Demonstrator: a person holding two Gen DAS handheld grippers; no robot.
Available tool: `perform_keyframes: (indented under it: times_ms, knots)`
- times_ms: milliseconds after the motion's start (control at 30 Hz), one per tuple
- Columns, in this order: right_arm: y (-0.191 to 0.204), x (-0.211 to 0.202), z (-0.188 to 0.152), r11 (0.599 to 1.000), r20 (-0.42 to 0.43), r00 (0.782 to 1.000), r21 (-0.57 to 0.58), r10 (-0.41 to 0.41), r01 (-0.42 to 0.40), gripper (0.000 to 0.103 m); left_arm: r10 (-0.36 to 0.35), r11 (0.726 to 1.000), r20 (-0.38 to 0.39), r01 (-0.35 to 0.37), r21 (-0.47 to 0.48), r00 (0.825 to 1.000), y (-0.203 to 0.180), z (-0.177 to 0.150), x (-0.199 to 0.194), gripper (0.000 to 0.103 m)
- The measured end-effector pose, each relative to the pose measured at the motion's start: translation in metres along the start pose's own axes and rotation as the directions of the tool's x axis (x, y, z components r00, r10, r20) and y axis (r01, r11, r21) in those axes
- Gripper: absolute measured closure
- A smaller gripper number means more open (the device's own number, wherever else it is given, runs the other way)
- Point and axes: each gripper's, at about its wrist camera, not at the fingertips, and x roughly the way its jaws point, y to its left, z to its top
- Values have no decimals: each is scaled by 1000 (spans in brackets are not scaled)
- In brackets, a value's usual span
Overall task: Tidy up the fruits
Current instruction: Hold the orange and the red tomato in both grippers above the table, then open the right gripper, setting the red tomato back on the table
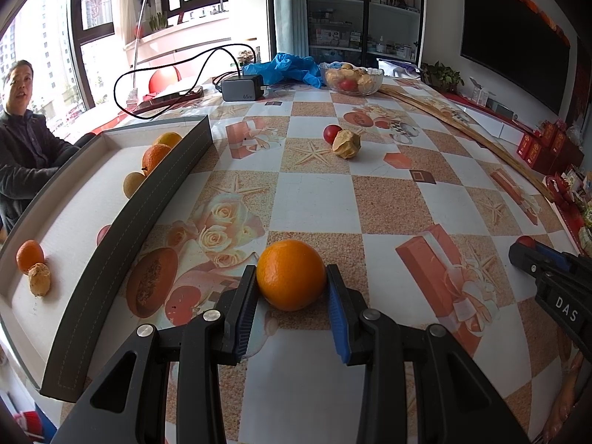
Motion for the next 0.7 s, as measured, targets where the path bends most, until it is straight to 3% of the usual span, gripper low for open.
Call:
perform_keyframes:
  times_ms: [300,333,367,400,500,700]
  knots:
    - [-2,-1,-1,1000,3,1000,11,-4,4,78,0,1000,0,0,-1,1000,0,0,0,64]
    - [-2,-1,-1,1000,3,1000,7,-6,6,71,0,1000,0,0,-1,1000,0,0,0,64]
    - [-2,-1,-1,1000,4,1000,4,-7,7,49,-1,1000,0,1,-1,1000,0,0,0,64]
    - [-1,-3,0,1000,12,1000,2,-8,8,40,0,1000,0,0,0,1000,0,0,0,64]
    - [3,-10,-1,1000,56,998,-22,-18,19,38,0,1000,0,0,0,1000,0,0,0,64]
    - [6,0,1,999,1,1000,-38,-22,22,38,1,1000,0,-1,1,1000,0,0,0,64]
